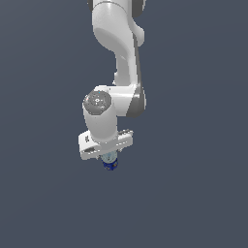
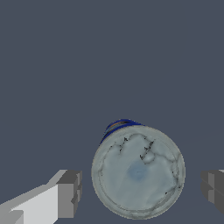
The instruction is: Pick up the object and move it to a goal position.
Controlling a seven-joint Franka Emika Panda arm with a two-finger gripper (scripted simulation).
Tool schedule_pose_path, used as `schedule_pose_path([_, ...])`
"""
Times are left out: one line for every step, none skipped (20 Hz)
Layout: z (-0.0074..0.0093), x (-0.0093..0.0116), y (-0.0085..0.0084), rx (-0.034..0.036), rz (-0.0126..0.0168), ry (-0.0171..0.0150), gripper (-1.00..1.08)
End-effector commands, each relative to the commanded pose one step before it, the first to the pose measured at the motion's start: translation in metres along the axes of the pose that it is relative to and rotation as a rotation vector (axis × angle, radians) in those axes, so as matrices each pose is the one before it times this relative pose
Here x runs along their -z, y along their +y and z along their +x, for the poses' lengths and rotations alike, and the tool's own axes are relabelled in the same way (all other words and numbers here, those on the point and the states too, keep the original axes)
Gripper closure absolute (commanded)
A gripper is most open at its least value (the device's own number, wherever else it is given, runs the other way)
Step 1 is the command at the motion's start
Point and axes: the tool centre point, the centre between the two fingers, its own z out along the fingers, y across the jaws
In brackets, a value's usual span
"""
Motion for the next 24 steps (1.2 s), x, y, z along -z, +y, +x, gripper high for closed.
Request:
schedule_pose_path([-0.00056,-0.01239,-0.00051,0.00130,0.00089,-0.00131,-0.92])
schedule_pose_path([-0.00029,-0.00645,0.00025,0.00000,0.00000,0.00000,-0.92])
schedule_pose_path([-0.00002,-0.00584,-0.00036,0.00095,0.00015,0.00016,-0.92])
schedule_pose_path([-0.00023,-0.00504,0.00020,0.00000,0.00000,0.00000,-0.92])
schedule_pose_path([0.00003,-0.00415,-0.00023,0.00067,0.00010,0.00011,-0.92])
schedule_pose_path([-0.00007,-0.00334,0.00017,0.00000,0.00000,0.00000,-0.92])
schedule_pose_path([0.00022,-0.00245,-0.00025,0.00068,0.00009,0.00011,-0.92])
schedule_pose_path([0.00014,-0.00164,0.00017,0.00000,0.00000,0.00000,-0.92])
schedule_pose_path([0.00026,-0.00079,0.00017,0.00000,0.00000,0.00000,-0.92])
schedule_pose_path([0.00038,0.00007,0.00017,0.00000,0.00000,0.00000,-0.92])
schedule_pose_path([0.00038,0.00066,0.00014,0.00000,0.00000,0.00000,-0.92])
schedule_pose_path([0.00012,0.00029,0.00004,0.00000,0.00000,0.00000,-0.92])
schedule_pose_path([0.00000,0.00000,0.00000,0.00000,0.00000,0.00000,1.08])
schedule_pose_path([0.00000,0.00000,0.00000,0.00000,0.00000,0.00000,1.08])
schedule_pose_path([0.00000,0.00000,0.00000,0.00000,0.00000,0.00000,1.08])
schedule_pose_path([0.00000,0.00000,0.00000,0.00000,0.00000,0.00000,1.08])
schedule_pose_path([0.00000,0.00000,0.00000,0.00000,0.00000,0.00000,1.08])
schedule_pose_path([0.00000,0.00000,0.00000,0.00000,0.00000,0.00000,1.08])
schedule_pose_path([0.00000,0.00000,0.00000,0.00000,0.00000,0.00000,1.08])
schedule_pose_path([0.00000,0.00000,0.00000,0.00000,0.00000,0.00000,1.08])
schedule_pose_path([0.00000,0.00000,0.00000,0.00000,0.00000,0.00000,1.08])
schedule_pose_path([0.00000,0.00000,0.00000,0.00000,0.00000,0.00000,1.08])
schedule_pose_path([-0.00062,-0.00048,0.00009,-0.00030,0.00043,-0.00145,1.08])
schedule_pose_path([-0.00005,0.00022,-0.00011,0.00000,0.00000,0.00000,1.08])
